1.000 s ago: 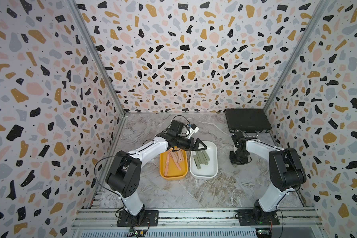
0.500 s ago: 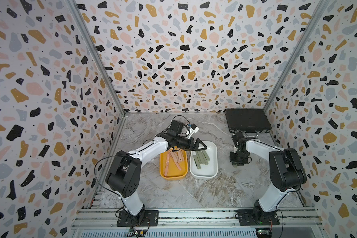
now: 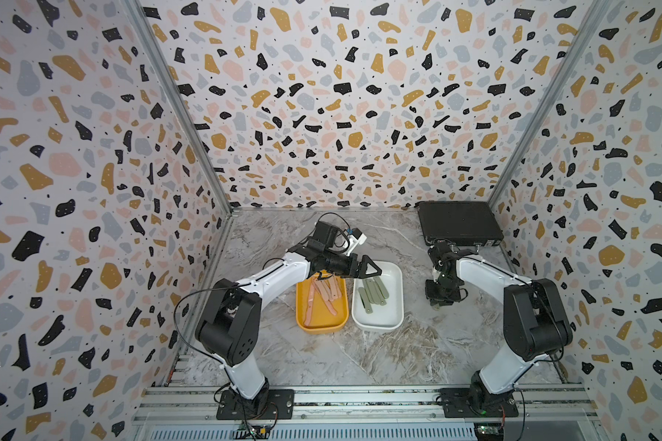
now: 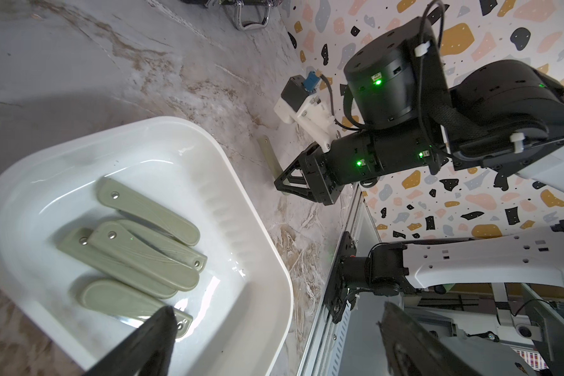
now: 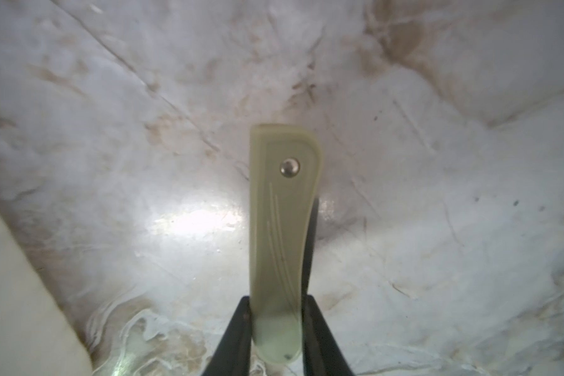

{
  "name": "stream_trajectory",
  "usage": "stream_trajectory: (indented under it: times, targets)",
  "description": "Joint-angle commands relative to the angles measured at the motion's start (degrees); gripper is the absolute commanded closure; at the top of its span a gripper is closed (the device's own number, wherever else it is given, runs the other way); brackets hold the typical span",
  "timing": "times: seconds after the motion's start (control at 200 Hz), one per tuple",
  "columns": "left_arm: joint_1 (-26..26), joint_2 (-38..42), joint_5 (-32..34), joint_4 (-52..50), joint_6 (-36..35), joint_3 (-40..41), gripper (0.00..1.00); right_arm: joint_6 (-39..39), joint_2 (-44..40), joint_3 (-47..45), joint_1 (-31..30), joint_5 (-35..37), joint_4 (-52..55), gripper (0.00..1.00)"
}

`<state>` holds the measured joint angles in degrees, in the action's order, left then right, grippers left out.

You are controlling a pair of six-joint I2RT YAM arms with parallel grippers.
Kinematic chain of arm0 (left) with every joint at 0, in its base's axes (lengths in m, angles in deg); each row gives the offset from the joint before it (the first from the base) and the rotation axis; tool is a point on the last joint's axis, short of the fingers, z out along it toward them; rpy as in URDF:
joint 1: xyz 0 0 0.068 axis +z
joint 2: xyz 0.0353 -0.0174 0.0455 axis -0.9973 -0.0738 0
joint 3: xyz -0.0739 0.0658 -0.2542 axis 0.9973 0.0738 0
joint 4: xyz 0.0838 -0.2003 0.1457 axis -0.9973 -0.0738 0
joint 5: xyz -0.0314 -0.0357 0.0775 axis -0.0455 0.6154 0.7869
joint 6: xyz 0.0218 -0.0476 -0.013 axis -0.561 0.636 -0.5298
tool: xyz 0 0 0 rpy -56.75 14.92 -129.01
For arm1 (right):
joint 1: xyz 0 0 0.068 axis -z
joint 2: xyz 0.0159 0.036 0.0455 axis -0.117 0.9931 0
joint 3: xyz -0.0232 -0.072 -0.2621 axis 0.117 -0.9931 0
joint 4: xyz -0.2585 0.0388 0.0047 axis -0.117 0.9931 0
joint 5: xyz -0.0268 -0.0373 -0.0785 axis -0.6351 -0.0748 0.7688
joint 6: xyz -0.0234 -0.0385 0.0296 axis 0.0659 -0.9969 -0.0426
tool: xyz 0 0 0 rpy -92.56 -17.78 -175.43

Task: Place the fruit knives into the storage box by color
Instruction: Pick up the fruit knife from the center of the board, then place the fruit knife in the storage box.

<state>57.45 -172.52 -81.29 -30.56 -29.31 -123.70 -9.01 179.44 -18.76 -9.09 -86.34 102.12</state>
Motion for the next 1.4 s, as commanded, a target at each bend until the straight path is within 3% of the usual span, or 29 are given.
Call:
stream_trajectory:
  times: [0.0,0.405,0.751,1.071,1.392]
  targets:
    - [0.71,1.42,-0.26,0.32,-1.18,-0.6,0.03,-0.31,-2.75,3.57,-1.44,0.87,3.97,0.82]
    - [6.92,2.87,-1.96,-2.8,-2.4,-1.82,0.03,1.31,-0.07,18.67,-11.08,2.16,10.09,0.82]
    - [13.52,7.62,-2.87,-11.72,-9.53,0.74,0.03,2.51,8.95,29.02,-19.67,0.59,9.67,0.82]
    - [17.81,13.22,2.64,-20.4,-17.95,3.51,0.04,3.49,14.69,28.95,-22.46,-2.62,6.13,0.81]
    - [18.99,14.14,9.86,-26.41,-21.01,3.13,0.06,4.0,15.51,23.33,-22.51,-5.17,1.65,0.79]
